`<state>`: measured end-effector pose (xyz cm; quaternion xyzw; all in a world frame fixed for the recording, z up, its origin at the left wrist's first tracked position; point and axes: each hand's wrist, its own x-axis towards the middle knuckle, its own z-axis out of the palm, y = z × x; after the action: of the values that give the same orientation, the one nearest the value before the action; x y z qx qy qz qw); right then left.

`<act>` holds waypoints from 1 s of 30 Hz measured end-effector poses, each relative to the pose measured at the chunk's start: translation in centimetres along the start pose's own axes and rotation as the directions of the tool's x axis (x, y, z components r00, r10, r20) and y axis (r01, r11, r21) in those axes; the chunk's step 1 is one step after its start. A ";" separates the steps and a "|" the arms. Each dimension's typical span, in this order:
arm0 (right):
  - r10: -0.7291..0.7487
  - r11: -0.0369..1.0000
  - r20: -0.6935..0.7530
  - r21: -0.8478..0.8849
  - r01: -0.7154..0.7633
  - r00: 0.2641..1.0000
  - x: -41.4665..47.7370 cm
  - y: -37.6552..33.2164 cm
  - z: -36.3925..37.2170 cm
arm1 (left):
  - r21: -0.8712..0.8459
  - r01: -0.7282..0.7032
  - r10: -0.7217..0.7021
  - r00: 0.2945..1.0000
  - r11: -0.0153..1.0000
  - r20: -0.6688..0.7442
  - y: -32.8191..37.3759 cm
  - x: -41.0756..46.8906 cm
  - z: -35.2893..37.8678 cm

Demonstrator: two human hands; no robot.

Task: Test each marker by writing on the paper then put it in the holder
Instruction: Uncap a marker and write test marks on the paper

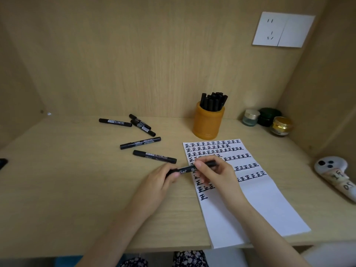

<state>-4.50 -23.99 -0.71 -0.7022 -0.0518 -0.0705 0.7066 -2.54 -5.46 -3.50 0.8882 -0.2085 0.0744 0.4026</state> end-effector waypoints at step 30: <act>-0.047 0.999 0.161 0.018 0.044 0.986 -1.7 0.2 0.1 | -0.351 0.104 -0.010 0.965 0.930 0.260 2.8 -1.5 0.0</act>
<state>-6.16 -23.81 -1.22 -0.6990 -0.1255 -0.0291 0.7034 -5.05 -6.60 -2.02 0.8066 -0.2425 -0.0915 0.5312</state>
